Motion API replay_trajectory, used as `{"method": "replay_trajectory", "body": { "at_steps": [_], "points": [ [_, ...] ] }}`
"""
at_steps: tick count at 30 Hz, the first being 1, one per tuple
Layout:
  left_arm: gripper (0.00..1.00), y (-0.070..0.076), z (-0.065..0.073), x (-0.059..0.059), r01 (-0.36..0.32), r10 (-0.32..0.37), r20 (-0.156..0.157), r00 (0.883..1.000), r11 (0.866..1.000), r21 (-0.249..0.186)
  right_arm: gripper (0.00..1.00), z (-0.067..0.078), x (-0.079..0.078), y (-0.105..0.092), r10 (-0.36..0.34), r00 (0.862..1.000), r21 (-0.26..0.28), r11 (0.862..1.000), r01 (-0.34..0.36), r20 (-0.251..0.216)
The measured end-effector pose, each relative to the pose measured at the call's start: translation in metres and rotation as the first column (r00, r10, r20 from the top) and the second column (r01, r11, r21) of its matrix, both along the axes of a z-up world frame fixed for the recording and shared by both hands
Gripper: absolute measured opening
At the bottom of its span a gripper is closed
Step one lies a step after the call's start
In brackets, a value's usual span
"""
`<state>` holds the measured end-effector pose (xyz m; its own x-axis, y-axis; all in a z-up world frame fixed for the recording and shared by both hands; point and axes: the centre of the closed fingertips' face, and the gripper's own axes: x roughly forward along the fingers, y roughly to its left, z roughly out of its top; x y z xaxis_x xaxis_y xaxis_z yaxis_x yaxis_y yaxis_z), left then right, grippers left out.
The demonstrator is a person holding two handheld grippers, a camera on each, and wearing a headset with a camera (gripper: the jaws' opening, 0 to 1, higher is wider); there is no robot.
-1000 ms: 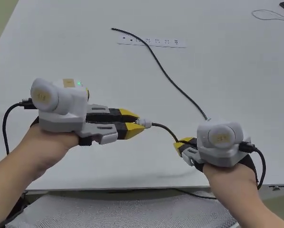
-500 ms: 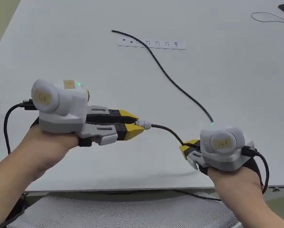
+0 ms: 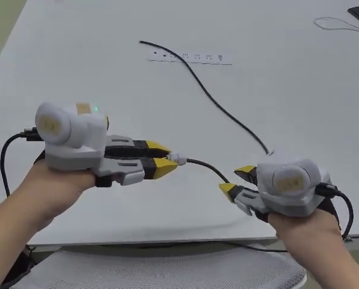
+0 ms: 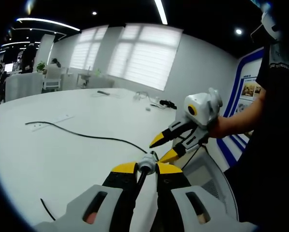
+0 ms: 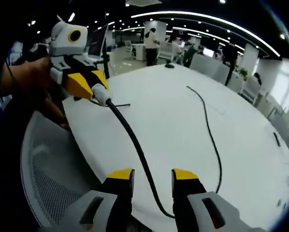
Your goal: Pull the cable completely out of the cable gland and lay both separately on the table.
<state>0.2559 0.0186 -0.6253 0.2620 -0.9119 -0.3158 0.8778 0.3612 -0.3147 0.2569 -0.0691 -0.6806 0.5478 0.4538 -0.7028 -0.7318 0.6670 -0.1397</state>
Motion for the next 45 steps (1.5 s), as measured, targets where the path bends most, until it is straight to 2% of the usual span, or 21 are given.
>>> {"method": "replay_trajectory", "body": {
  "at_steps": [1, 5, 8, 10, 12, 14, 17, 33, 36, 41, 45],
  "points": [
    [0.15, 0.0, 0.0, 0.0, 0.002, -0.002, 0.002, 1.0, 1.0, 0.001, 0.27, 0.008, -0.001, 0.008, 0.043, 0.999, -0.009, 0.999, -0.043, 0.025],
    [0.15, 0.001, 0.001, 0.002, -0.009, 0.009, 0.007, 1.0, 1.0, 0.002, 0.26, 0.026, 0.0, 0.024, 0.05, 0.999, 0.054, 0.997, -0.051, 0.014],
    [0.15, 0.001, 0.002, 0.004, -0.013, 0.013, 0.007, 1.0, 1.0, -0.001, 0.24, 0.037, 0.003, 0.034, 0.081, 0.996, 0.056, 0.995, -0.083, 0.045],
    [0.15, 0.001, 0.002, 0.004, -0.013, 0.013, 0.008, 1.0, 1.0, 0.002, 0.23, 0.041, 0.002, 0.042, 0.123, 0.991, 0.053, 0.991, -0.126, 0.056],
    [0.15, 0.002, 0.002, 0.004, -0.012, 0.012, 0.007, 1.0, 1.0, 0.003, 0.22, 0.045, 0.004, 0.05, 0.191, 0.976, 0.005, 0.981, -0.193, 0.106],
    [0.15, 0.002, 0.002, 0.004, -0.011, 0.011, 0.006, 1.0, 1.0, 0.007, 0.21, 0.044, 0.003, 0.055, 0.238, 0.964, -0.036, 0.971, -0.235, 0.119],
    [0.15, 0.002, 0.001, 0.003, -0.011, 0.01, 0.007, 1.0, 1.0, 0.011, 0.18, 0.045, 0.002, 0.062, 0.261, 0.957, -0.05, 0.965, -0.257, 0.13],
    [0.15, -0.001, 0.002, 0.0, -0.002, 0.001, 0.009, 1.0, 1.0, 0.014, 0.07, 0.042, 0.001, 0.073, 0.325, 0.936, -0.092, 0.945, -0.314, 0.139],
    [0.15, -0.002, 0.003, -0.001, -0.001, 0.001, 0.014, 1.0, 1.0, 0.011, 0.06, 0.04, 0.001, 0.075, 0.326, 0.936, -0.094, 0.944, -0.315, 0.136],
    [0.15, -0.003, 0.004, -0.001, -0.005, 0.005, 0.017, 1.0, 1.0, 0.006, 0.02, 0.039, 0.002, 0.073, 0.306, 0.943, -0.082, 0.951, -0.298, 0.131],
    [0.15, -0.003, 0.006, 0.001, -0.012, 0.012, 0.018, 1.0, 1.0, -0.003, 0.01, 0.042, 0.004, 0.072, 0.288, 0.946, -0.078, 0.957, -0.279, 0.152]
  ]
}}
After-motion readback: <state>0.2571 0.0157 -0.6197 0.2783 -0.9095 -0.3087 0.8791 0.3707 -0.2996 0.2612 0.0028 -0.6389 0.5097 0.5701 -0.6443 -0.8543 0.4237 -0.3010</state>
